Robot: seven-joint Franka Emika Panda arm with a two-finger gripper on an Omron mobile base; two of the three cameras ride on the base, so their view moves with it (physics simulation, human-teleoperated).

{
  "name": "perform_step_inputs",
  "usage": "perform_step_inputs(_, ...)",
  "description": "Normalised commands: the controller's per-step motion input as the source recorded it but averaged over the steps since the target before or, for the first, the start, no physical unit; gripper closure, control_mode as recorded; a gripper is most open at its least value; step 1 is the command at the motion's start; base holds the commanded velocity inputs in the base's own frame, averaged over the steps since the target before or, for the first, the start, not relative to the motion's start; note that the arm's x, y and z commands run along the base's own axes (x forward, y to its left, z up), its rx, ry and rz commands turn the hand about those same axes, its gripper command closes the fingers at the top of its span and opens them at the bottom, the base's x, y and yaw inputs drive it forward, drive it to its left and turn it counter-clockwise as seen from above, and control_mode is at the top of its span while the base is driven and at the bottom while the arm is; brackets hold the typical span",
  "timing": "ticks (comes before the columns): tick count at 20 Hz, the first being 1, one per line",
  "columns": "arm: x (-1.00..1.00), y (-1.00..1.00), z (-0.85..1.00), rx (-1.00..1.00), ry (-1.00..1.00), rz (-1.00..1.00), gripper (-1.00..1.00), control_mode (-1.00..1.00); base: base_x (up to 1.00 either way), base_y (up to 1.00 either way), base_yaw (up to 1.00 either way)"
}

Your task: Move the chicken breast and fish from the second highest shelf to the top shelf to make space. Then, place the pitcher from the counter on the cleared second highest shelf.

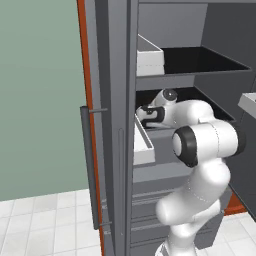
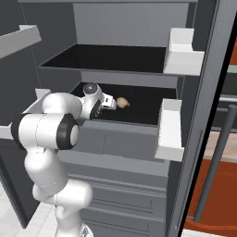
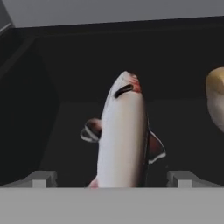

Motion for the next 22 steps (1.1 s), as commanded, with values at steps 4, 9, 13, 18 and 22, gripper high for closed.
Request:
perform_step_inputs(4,0.41,-0.04,-0.29,0.00,0.00,0.00,-1.00,-1.00,0.00,0.00,0.00)
perform_step_inputs(9,0.34,0.00,-0.41,0.00,0.00,0.00,-1.00,-1.00,0.00,0.00,0.00)
perform_step_inputs(13,0.16,0.00,-0.49,0.00,0.00,0.00,1.00,-1.00,0.00,0.00,0.00)
perform_step_inputs(18,0.00,0.00,-0.01,0.00,0.01,0.00,1.00,-1.00,0.00,0.00,0.00)
perform_step_inputs(22,-0.08,0.00,-0.09,0.00,-0.02,0.01,1.00,-1.00,0.00,0.00,0.00)
